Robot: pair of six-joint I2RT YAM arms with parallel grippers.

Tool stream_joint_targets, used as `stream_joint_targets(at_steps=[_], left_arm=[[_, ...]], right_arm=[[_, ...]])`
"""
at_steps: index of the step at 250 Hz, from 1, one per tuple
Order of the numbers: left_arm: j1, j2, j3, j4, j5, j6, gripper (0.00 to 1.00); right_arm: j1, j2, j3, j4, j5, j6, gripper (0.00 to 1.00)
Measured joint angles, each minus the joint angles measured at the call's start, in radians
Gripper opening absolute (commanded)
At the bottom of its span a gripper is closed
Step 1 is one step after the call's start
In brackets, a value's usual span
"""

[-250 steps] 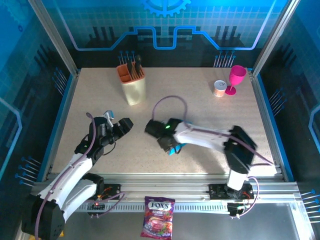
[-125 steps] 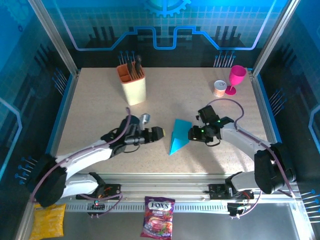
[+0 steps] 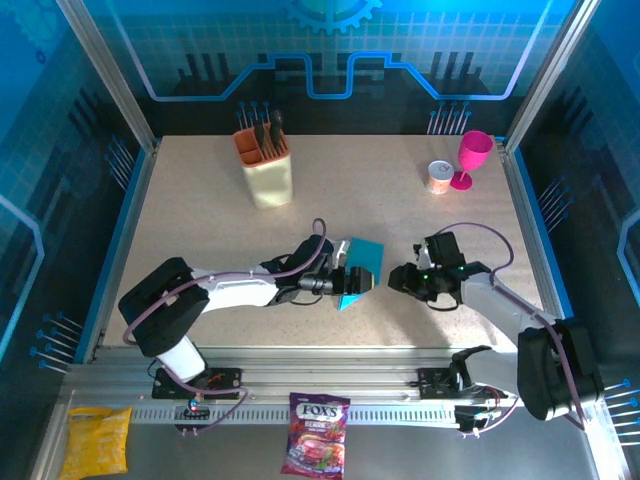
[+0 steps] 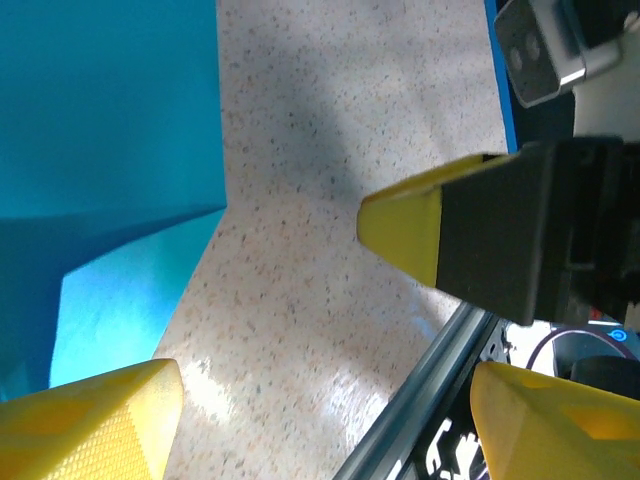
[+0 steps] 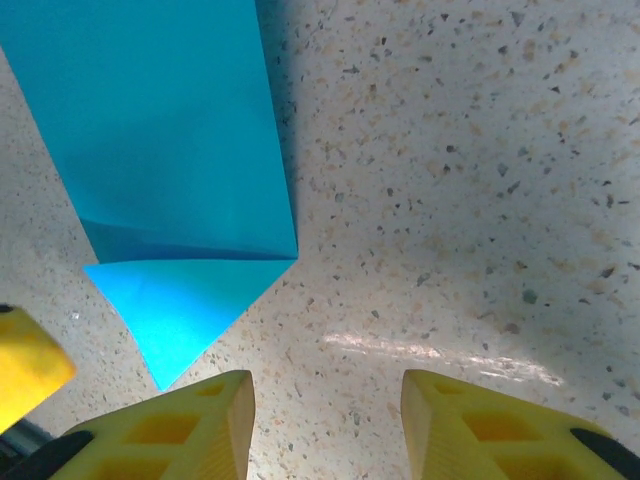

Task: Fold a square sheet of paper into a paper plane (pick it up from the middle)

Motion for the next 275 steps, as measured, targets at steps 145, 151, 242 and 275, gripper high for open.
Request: stream_joint_targets(at_steps=[145,151,242,275], left_arm=[[0.067,0.112,0.049,0.032,0.025,0.016,0.74],[0.067,0.114,0.049,0.033,0.025,0.02,0.74],[0.096,0.175,0.043,0.046,0.027,0.05,0.73],[0.108,0.177,0.031,0.066,0.037,0.053,0.73]], right_arm=[[0.0,0.016,-0.079,0.168,-0.118,0.089,0.42],[0.0,0.022,-0.079,0.177,-0.12,0.093,0.42],[0.02,0.154,-0.079,0.281,-0.151,0.12,0.42],[0.043,0.202,-0.066,0.311,-0.16,0.129,0.42]])
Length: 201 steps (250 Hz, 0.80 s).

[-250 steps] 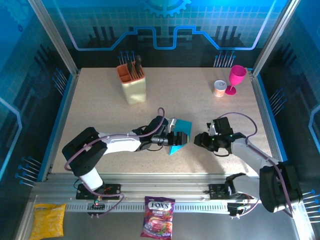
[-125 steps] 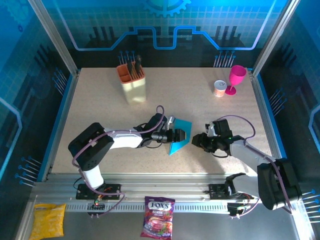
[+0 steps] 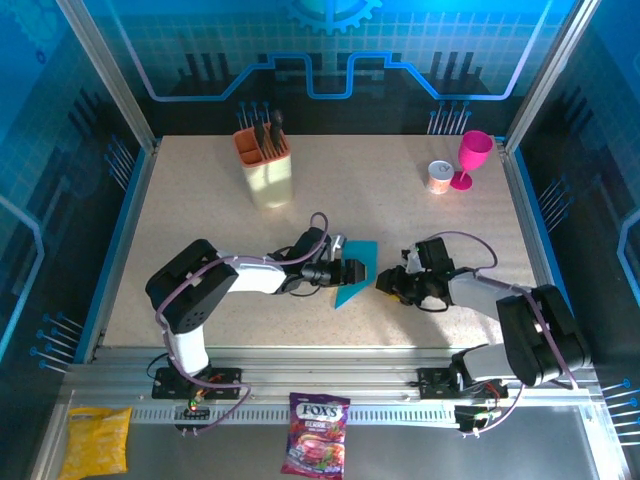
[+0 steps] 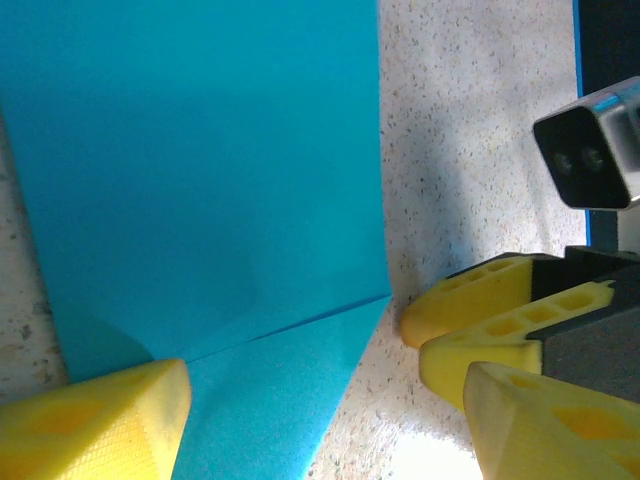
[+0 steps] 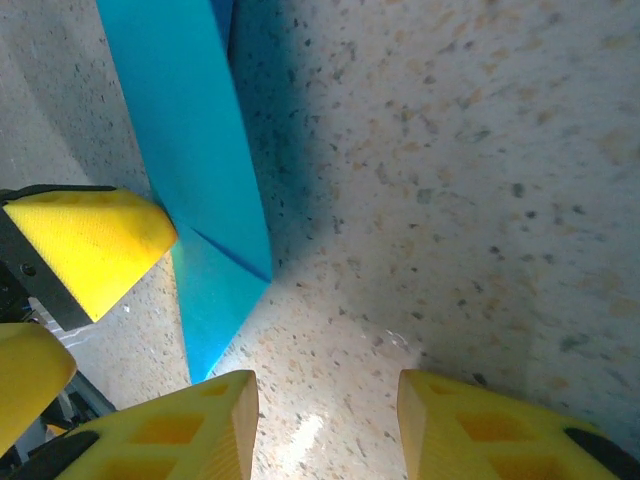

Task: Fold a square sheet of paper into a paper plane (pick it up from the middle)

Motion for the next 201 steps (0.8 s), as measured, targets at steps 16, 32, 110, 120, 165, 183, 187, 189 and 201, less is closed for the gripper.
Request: stream_joint_targets(at_steps=[16,32,110,120,165,183,187,189,201], left_arm=[[0.006,0.0,-0.009,0.013,0.007,0.0,0.73],[0.009,0.0,-0.014,0.024,0.014,0.001,0.73],[0.017,0.0,-0.028,0.051,0.031,0.004,0.72],[0.018,0.0,-0.031,0.055,0.033,0.004,0.72],[0.021,0.0,-0.038,0.068,0.039,0.004,0.72],[0.023,0.0,-0.04,0.073,0.041,0.004,0.72],[0.023,0.0,-0.04,0.073,0.041,0.004,0.72],[0.023,0.0,-0.04,0.073,0.041,0.005,0.72],[0.025,-0.001,-0.04,0.072,0.043,0.005,0.72]], right_arm=[[0.009,0.02,0.014,0.015,-0.003,0.007,0.42],[0.017,0.035,0.029,0.028,-0.006,0.012,0.42],[0.035,0.096,0.085,0.072,-0.009,0.024,0.39],[0.038,0.105,0.087,0.078,-0.009,0.027,0.38],[0.054,0.14,0.093,0.104,-0.019,0.037,0.22],[0.06,0.148,0.094,0.109,-0.021,0.038,0.09],[0.062,0.15,0.094,0.109,-0.021,0.049,0.06],[0.063,0.15,0.095,0.108,-0.023,0.045,0.04],[0.066,0.15,0.097,0.109,-0.023,0.045,0.0]])
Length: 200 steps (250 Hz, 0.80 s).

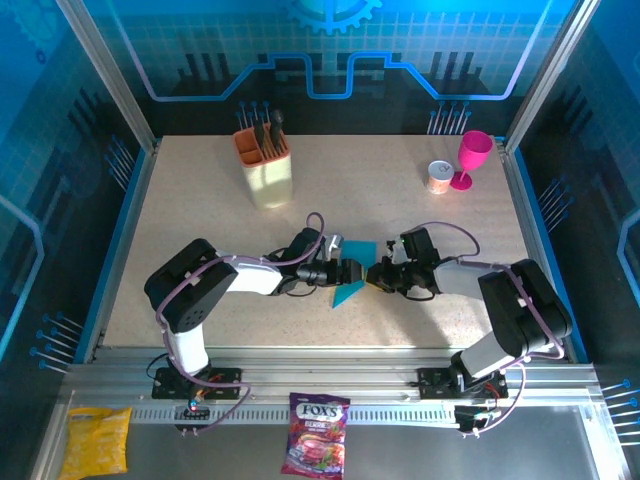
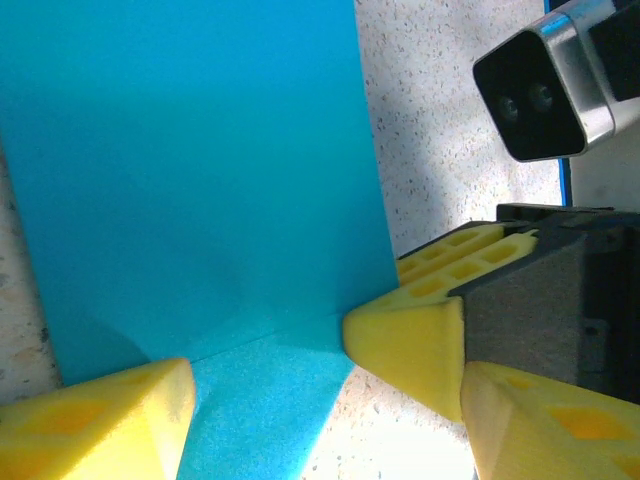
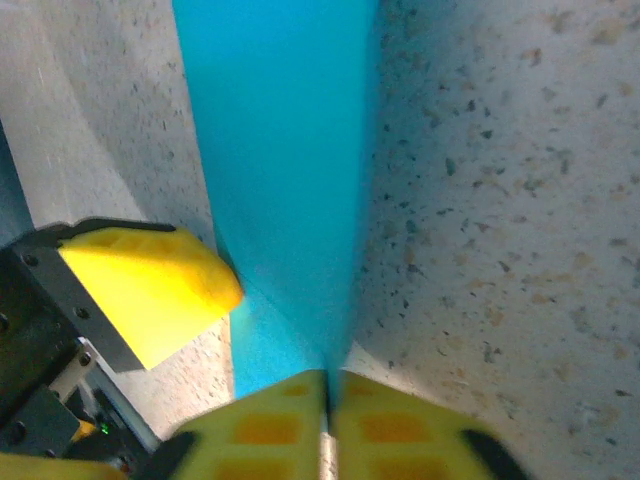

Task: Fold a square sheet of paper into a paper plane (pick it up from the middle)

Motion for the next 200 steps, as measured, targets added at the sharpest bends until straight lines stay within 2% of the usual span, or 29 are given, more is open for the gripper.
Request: stream_joint_targets(at_steps=[48,97,134,200], left_arm=[[0.023,-0.065,0.0,-0.1,-0.023,0.066,0.71],[0.003,-0.222,-0.008,-0.227,-0.131,0.174,0.68],[-0.095,-0.292,-0.046,-0.284,-0.275,0.258,0.64],[-0.29,-0.293,-0.102,-0.321,-0.542,0.375,0.61]], right_arm=[[0.016,-0.006,0.018,-0.035,0.026,0.009,0.0],[0.067,-0.055,0.064,-0.142,0.106,0.012,0.0],[0.1,-0.071,0.101,-0.201,0.155,0.02,0.0],[0.129,-0.071,0.127,-0.263,0.191,0.032,0.0]])
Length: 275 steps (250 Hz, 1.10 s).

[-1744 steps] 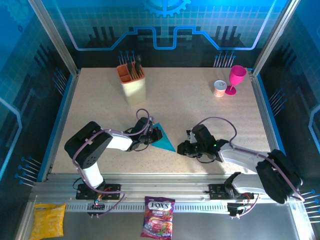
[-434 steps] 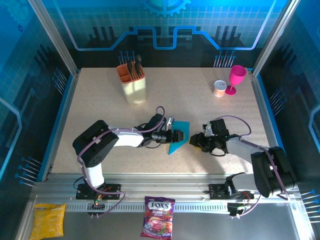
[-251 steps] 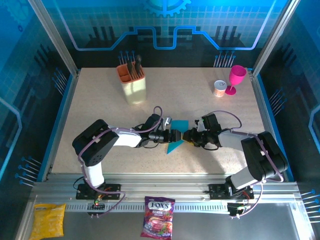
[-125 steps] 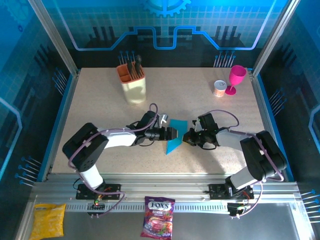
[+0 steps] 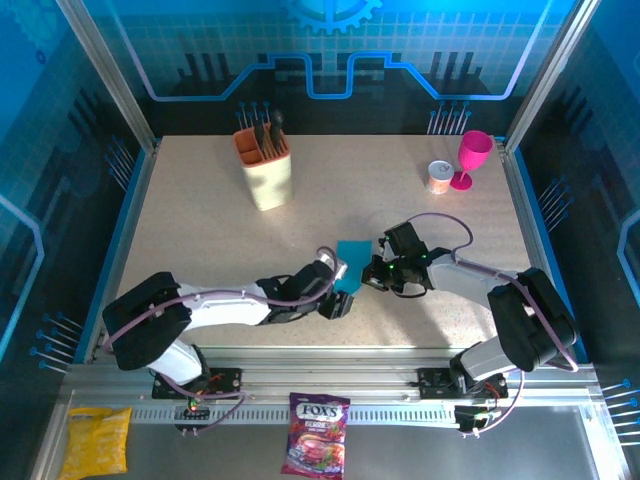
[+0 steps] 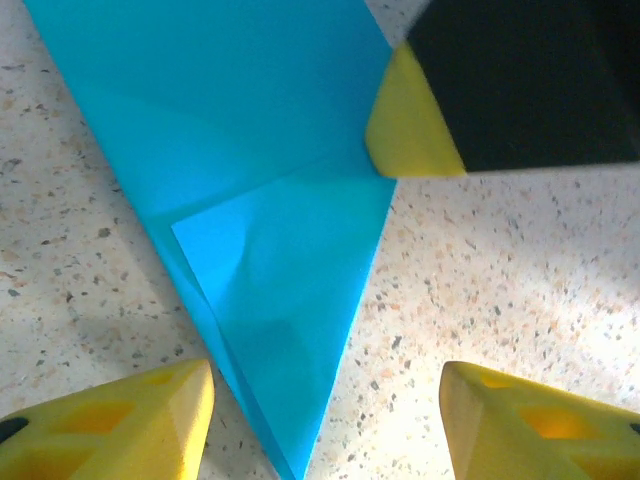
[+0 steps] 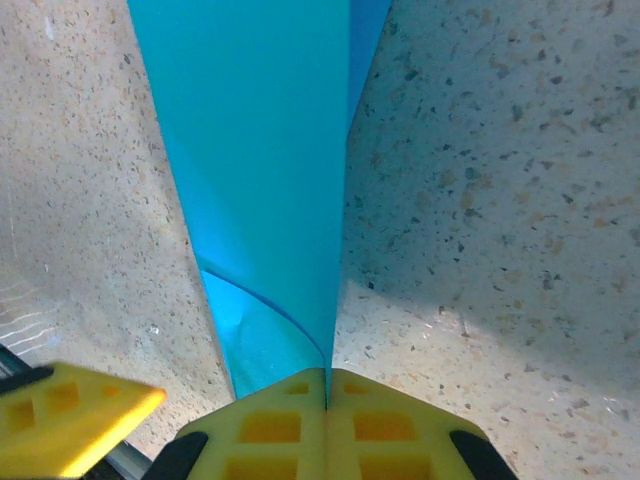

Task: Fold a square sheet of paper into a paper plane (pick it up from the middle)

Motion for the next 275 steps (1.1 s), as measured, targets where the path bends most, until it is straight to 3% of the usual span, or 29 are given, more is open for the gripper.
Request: stream_joint_targets(at_steps=[69,121,275], left_arm=[[-0.09,0.108,0.017,0.022,-0.169,0.09,0.59],[-0.104,0.156,0.034,0.03,-0.248,0.13,0.48],[-0.103,0.166,0.034,0.047,-0.253,0.142,0.16]], right_arm=[[0.002,0.0,0.014,-0.022,0.01,0.0,0.0],[0.002,0.0,0.014,-0.029,0.01,0.0,0.0],[0.008,0.0,0.014,-0.029,0.01,0.004,0.0]])
